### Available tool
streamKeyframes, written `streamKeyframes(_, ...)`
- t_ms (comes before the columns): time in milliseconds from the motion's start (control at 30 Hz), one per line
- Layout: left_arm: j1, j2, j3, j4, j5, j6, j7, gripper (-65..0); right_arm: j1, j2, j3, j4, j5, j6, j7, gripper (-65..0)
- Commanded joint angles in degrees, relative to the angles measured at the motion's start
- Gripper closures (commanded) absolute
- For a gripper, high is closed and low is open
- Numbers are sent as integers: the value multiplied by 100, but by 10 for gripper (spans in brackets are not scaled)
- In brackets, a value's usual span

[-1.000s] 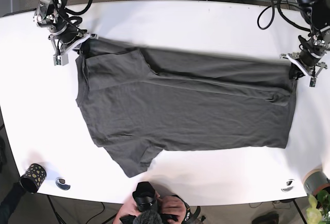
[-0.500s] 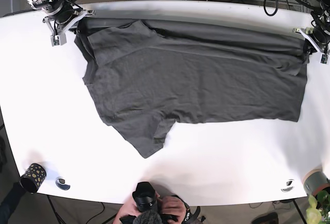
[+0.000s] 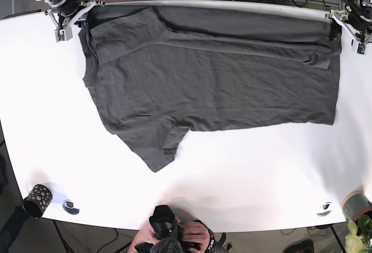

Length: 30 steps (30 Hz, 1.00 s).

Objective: Fold the T-shirt properly
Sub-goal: 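Lay the shoulder edge down and open both grippers, then move both grippers to the shirt's hem corners and grasp them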

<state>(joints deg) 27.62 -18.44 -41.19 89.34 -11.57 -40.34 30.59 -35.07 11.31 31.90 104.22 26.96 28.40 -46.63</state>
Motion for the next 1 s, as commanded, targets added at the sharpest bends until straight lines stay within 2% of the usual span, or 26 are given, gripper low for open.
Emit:
streamKeyframes(0, 21, -121, -52, 125, -69, 34, -101, -565, -49, -54, 243, 254, 42, 12, 70, -322)
streamKeyframes(67, 21, -121, -52, 125, -78, 34, -101, -551, -49, -142, 313, 386, 34, 12, 70, -384)
streamKeyframes(133, 12, -121, -61, 143, -78, 34, -101, -535, -49, -195, 331, 571, 42, 12, 70, -417)
streamKeyframes(367, -50, -104, -17, 697, -87, 34, -109, -531, 92, -195, 331, 764, 69, 30, 79, -415)
streamKeyframes(533, -674, 195, -26, 714, -148, 34, -101, -532, 610, -195, 304, 720, 34, 30, 43, -415)
streamKeyframes(800, -1474, 230, 202, 442, -131, 34, 66, -532, 1568, -107, 76, 158, 7, -5, 35, -415)
streamKeyframes(967, -2256, 230, 282, 2, 327, 34, 260, -532, 2219, 139, -346, -466, 7, -23, 35, -415)
